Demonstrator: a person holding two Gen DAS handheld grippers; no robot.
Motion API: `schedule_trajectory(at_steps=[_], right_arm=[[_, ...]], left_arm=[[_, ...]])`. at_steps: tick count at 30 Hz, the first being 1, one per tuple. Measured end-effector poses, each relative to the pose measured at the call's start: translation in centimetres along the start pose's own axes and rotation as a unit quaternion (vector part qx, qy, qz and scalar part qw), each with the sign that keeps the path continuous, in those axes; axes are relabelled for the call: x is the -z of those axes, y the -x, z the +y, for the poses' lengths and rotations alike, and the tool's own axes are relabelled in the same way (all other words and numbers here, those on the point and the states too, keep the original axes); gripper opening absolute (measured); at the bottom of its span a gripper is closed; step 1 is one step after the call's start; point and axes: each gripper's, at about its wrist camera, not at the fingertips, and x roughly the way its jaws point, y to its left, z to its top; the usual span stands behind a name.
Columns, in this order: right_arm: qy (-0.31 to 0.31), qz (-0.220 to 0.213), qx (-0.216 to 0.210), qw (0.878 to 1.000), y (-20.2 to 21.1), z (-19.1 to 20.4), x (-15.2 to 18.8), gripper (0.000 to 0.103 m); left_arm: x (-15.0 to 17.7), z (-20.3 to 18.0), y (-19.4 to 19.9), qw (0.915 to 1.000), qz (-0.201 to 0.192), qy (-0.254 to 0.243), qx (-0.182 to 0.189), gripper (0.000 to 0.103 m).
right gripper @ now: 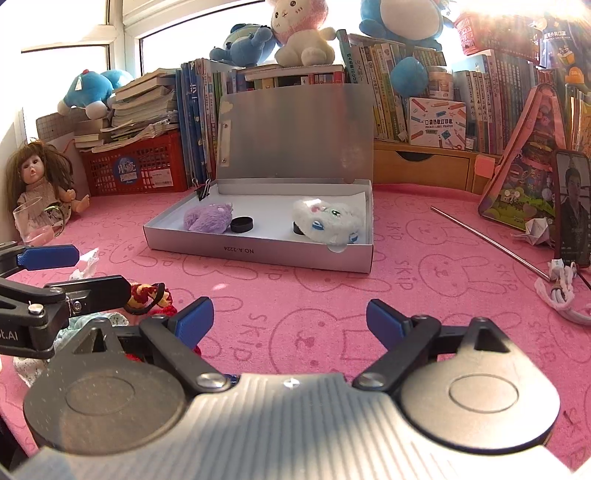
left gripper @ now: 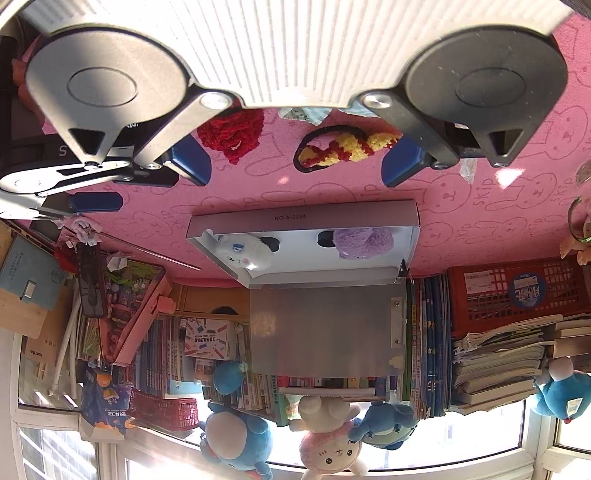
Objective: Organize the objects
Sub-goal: 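Withdraw both open grippers from the box toward the cloth pile, then grasp the green checked cloth with the left gripper while the right grasps the blue floral pouch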
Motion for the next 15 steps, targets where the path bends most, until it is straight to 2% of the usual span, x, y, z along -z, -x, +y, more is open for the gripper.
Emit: schedule_trajectory(at_steps=[8,15], right_arm=[[-0.002,-0.001,0.004,1.000,1.3,0.3,1.5,0.094],[-0.005,0.001,0.000,1.000,1.8,0.8,2.7,0.095]], left_arm=[[1.8,1.0,1.3,0.9996,0.001,0.018,-0.020,0.100],[3.1,1.2,1.9,0.9991,0.000,0.012,-0.041,0.100]])
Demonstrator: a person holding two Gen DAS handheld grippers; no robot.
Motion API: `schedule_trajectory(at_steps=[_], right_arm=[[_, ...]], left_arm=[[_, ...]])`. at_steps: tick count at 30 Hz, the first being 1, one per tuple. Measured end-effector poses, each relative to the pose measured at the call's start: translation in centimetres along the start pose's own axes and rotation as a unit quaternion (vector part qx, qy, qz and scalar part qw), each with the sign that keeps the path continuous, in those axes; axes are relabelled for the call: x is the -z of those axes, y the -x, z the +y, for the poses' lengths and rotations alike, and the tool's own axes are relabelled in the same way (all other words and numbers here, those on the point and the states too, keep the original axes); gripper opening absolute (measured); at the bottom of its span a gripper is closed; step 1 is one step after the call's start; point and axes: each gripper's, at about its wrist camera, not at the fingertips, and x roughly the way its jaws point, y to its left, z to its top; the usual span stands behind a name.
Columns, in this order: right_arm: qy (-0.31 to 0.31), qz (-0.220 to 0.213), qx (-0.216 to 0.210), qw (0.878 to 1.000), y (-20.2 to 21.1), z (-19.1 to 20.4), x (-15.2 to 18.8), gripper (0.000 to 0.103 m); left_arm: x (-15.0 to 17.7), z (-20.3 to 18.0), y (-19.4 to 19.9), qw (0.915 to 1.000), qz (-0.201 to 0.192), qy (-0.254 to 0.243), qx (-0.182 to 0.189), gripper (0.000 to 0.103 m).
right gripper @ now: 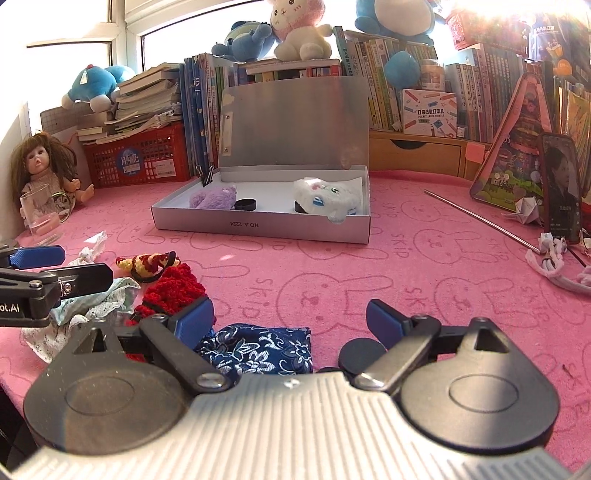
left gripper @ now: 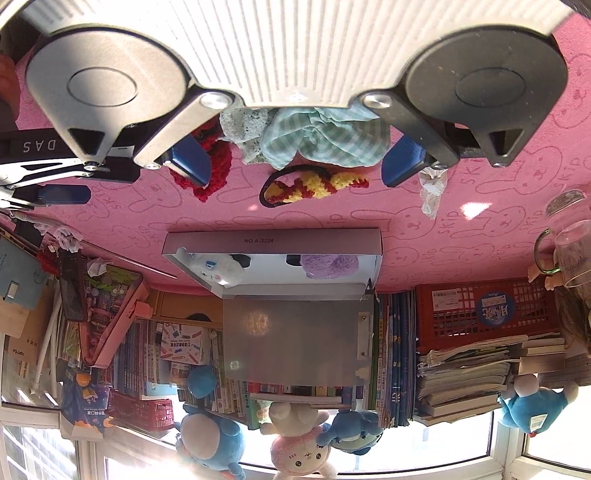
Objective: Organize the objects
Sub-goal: 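Grasp the green checked cloth with the left gripper while the right grasps the blue floral pouch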
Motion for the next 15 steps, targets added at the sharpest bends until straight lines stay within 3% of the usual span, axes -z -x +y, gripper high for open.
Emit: schedule_trajectory(at_steps=[15], right_arm=[[0.028,0.001,-0.010,1.000,0.0,1.8,2.1,0.100]], left_arm=[[2.9,0.5,-0.6,0.9996,0.023,0.005,-0.017,0.100]])
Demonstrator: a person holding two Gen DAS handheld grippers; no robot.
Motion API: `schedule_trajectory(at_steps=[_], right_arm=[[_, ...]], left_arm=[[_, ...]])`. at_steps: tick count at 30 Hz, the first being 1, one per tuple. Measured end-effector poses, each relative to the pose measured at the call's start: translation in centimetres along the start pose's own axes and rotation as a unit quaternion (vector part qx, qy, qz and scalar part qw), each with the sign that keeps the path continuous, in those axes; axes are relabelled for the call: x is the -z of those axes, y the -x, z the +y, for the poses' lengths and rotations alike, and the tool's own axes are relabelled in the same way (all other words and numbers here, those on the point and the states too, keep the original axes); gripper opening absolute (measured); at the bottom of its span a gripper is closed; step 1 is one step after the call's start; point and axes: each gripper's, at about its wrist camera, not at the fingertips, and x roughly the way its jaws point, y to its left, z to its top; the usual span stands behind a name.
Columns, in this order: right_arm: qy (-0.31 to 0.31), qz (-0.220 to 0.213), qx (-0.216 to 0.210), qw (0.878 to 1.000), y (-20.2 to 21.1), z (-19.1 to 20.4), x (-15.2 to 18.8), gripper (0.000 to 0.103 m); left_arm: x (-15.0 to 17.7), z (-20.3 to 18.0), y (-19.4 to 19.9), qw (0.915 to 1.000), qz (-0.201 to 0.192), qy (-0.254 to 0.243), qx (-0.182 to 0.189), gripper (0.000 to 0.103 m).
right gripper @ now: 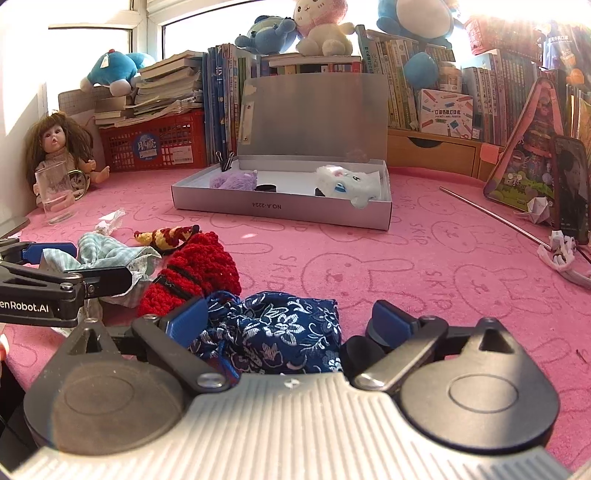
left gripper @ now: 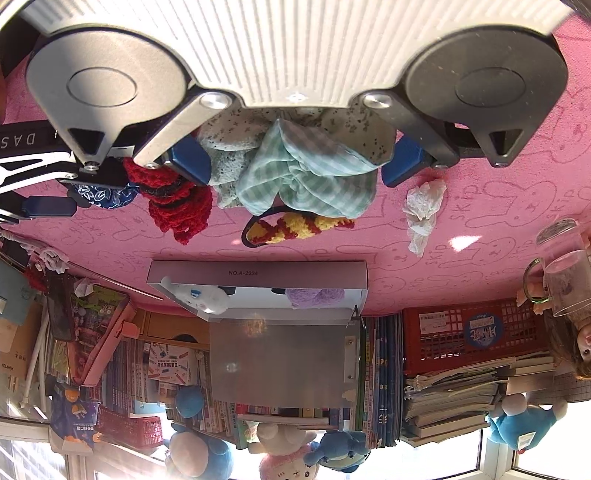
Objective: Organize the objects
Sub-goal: 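Grasp the green checked cloth with the left gripper while the right grasps the blue floral pouch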
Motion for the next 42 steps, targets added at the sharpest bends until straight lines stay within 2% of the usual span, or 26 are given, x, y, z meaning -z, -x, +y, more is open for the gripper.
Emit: schedule_trajectory(at_steps=[8,12,16,19,25,42], right_arm=[[0.003,0.009,-0.004,1.000,-0.7,0.4,0.4,0.100],[0.008,0.028,-0.009,1.000,-1.2,0.5,0.3,0.100],[0.039,0.050,-0.006,0.998,-1.9,1.3,0.3,0.101],[0.056,0.042,0.005,0.998,-1.8,1.9,0.4,0.102],[0.030,0.058,-0.005,0.998,-2.3,1.1,0.1,0.103],[0.032,0.057,-0.003,0.998,-2.2,1.3,0.2,0.103]], left_arm=[[0.6,0.2,-1.2,0.9999,0.013,0.006,0.001,0.100],[0.9,0.3,-1.8,0.9997,0.023,0.013,-0.001,0.101],[1.2,0.0,-2.0,0.9998,0.019,0.002,-0.007,0.102],[1.3,-0.2,-2.1,0.9998,0.019,-0.002,-0.009,0.103],[1.3,-0.2,-2.0,0.9998,0.018,-0.003,-0.011,0.103],[1.3,-0.3,-2.1,0.9997,0.019,-0.003,-0.016,0.103]])
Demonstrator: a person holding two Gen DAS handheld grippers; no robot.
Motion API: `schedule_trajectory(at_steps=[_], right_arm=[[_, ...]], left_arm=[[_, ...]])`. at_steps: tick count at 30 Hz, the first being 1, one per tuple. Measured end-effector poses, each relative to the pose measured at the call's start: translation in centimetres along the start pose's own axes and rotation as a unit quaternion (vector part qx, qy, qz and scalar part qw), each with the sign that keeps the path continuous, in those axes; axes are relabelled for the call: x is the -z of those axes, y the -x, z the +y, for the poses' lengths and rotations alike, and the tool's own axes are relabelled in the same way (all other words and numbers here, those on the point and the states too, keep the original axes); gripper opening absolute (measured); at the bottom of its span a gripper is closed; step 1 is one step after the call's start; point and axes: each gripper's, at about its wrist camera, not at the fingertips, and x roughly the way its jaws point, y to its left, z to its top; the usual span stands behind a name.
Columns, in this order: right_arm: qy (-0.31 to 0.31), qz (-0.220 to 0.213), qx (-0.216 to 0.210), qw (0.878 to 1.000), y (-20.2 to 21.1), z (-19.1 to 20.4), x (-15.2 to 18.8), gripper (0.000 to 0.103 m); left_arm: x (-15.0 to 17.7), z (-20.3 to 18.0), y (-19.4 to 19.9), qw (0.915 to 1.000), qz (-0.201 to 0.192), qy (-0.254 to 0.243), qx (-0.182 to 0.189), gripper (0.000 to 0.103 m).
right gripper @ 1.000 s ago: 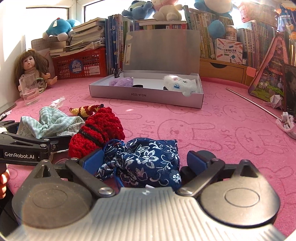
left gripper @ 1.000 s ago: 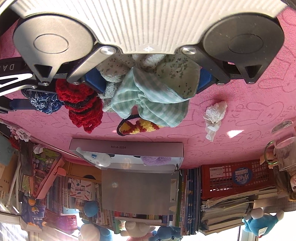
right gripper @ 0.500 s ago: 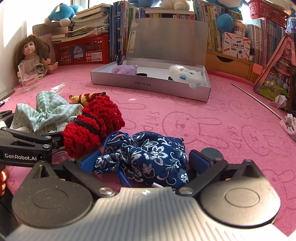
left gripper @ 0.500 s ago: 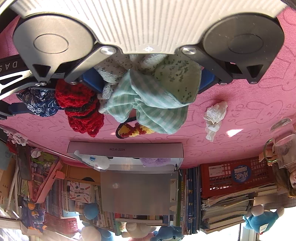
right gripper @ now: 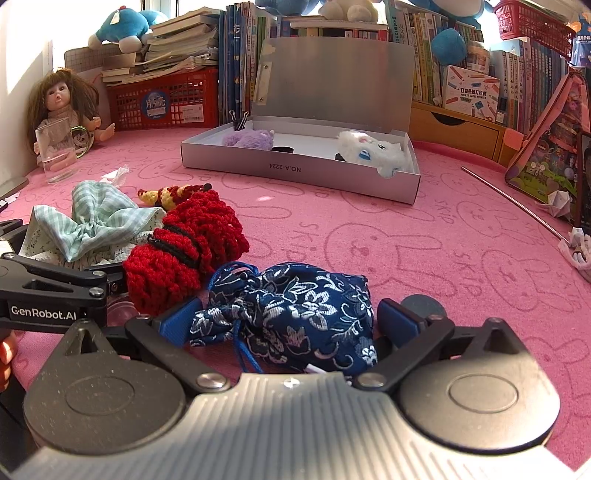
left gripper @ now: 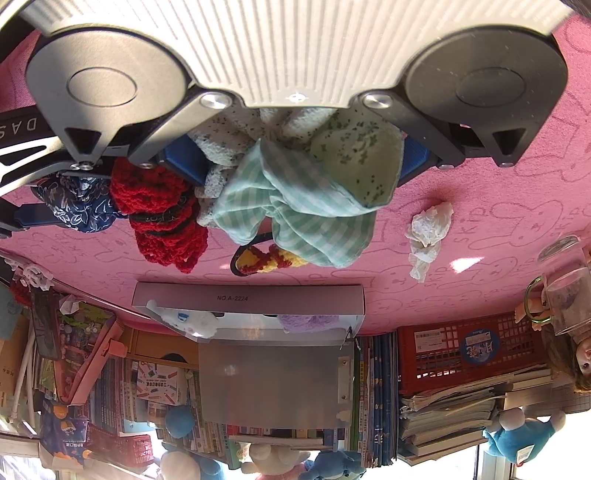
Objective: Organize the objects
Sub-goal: 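Grasp the green checked cloth with the left gripper while the right grasps the blue floral pouch, then lift the cloth and pouch and carry both grippers over the white box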
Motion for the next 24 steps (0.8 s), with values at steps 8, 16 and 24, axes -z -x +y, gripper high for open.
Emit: schedule_trajectory(at_steps=[8,16,24], right_arm=[[-0.006,-0.005,-0.005,1.000,0.5,0.2,0.0,0.097],[-0.030,-0.010,-0.018,0.999,0.9,0.8,-0.5,0.085],[-0.053,-0.021,-0.014,0.998,1.2,-0.1,-1.1,0.081]], left_arm=[[0.1,-0.2,0.4,0.9998,-0.010,0.007,0.014,0.090],[-0.5,-0.8,1.1,0.9991,-0.018,0.015,0.034,0.062],[-1.5,-0.3,1.9,0.9986,-0.034,0.021,0.034,0.053]])
